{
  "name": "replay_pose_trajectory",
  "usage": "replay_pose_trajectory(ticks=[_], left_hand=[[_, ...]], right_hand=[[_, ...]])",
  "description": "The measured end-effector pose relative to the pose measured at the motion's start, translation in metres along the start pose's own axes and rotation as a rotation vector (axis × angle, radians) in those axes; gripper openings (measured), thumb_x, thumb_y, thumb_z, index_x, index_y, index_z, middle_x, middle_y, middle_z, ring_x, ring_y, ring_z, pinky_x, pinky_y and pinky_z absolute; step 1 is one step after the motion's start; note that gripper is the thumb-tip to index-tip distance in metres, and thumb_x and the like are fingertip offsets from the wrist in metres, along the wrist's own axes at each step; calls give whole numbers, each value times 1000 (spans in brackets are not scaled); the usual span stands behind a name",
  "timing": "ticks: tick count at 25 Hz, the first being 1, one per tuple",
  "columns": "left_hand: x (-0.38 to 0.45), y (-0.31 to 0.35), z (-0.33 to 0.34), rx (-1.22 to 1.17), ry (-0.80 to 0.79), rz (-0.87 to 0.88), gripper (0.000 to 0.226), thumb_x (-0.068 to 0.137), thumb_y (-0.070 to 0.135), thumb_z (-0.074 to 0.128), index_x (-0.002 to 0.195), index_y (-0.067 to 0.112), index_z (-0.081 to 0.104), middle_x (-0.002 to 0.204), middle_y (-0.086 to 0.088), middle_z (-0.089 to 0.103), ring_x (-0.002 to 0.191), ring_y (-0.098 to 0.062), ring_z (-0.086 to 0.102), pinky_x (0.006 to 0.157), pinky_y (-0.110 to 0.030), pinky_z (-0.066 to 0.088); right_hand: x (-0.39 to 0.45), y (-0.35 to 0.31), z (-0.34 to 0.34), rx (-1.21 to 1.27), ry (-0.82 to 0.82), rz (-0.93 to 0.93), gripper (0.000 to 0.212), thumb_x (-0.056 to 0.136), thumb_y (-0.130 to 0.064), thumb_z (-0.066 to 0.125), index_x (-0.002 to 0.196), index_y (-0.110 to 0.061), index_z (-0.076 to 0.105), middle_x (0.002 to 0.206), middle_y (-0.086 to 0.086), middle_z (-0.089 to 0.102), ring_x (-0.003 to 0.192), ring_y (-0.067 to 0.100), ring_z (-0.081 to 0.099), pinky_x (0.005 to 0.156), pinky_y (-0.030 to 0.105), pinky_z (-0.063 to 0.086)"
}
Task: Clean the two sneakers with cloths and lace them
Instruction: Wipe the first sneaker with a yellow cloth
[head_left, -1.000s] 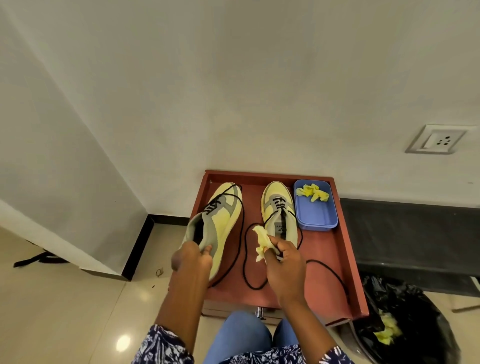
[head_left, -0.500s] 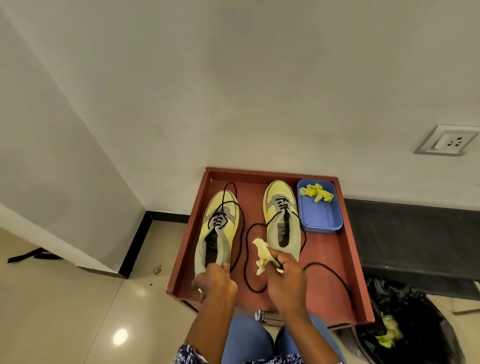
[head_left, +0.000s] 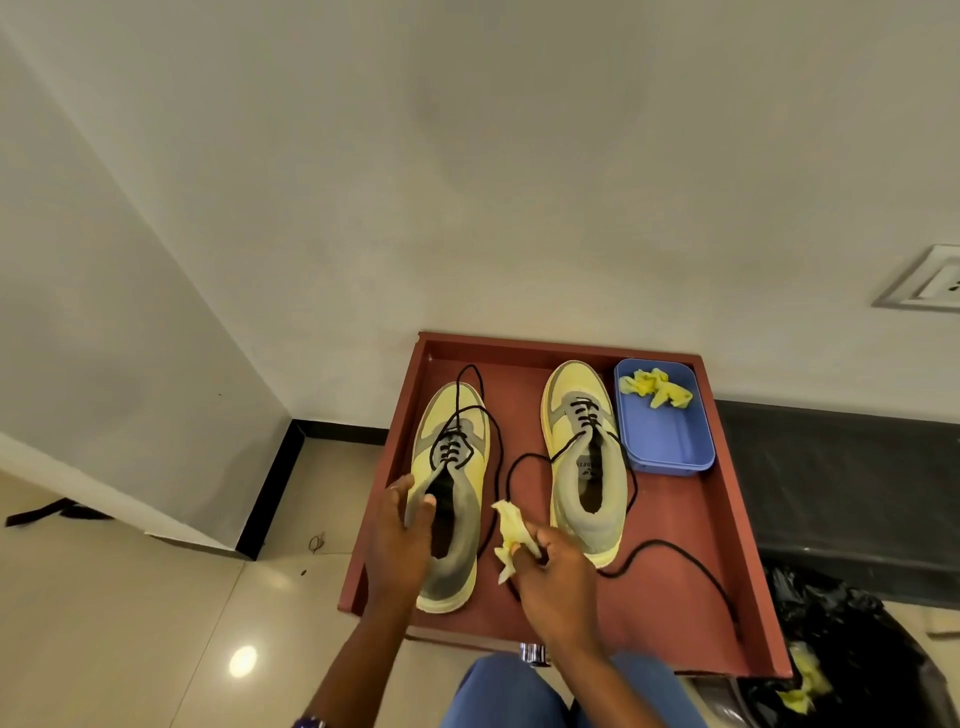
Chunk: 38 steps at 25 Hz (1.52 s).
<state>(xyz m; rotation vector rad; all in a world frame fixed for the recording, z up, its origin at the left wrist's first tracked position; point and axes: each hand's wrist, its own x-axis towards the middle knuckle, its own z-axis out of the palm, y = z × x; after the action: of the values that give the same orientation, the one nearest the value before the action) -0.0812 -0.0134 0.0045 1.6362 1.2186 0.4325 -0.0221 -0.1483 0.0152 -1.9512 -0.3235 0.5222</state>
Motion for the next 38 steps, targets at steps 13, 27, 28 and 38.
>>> replay_pose_trajectory(ticks=[13,27,28,38], left_hand=[[43,-21,9,159,-149,280,35,96,30,41,128,23,53,123,11,57,105,-1,53,78,2,34],[49,-33,18,128,-33,158,51,86,41,51,128,11,49,121,-3,57,99,-7,49,74,-13,36],[49,-34,19,123,-33,155,51,86,42,50,127,11,49,119,-3,58,98,-7,50,71,-10,36],[50,-29,24,68,-51,144,55,84,47,43,122,10,52,105,5,58,85,-2,52,61,-6,38]], right_hand=[[95,6,62,-136,-80,43,34,91,-6,50,124,-9,59,127,4,58,115,18,55,95,20,40],[171,-3,70,-84,-34,44,29,90,-3,49,114,-6,65,104,8,69,96,20,61,81,29,48],[164,0,68,-58,-40,69,30,91,-3,49,117,-6,63,111,8,68,102,21,62,87,29,48],[65,41,52,99,-62,132,28,88,-5,58,114,-12,66,104,-10,66,97,3,61,89,20,46]])
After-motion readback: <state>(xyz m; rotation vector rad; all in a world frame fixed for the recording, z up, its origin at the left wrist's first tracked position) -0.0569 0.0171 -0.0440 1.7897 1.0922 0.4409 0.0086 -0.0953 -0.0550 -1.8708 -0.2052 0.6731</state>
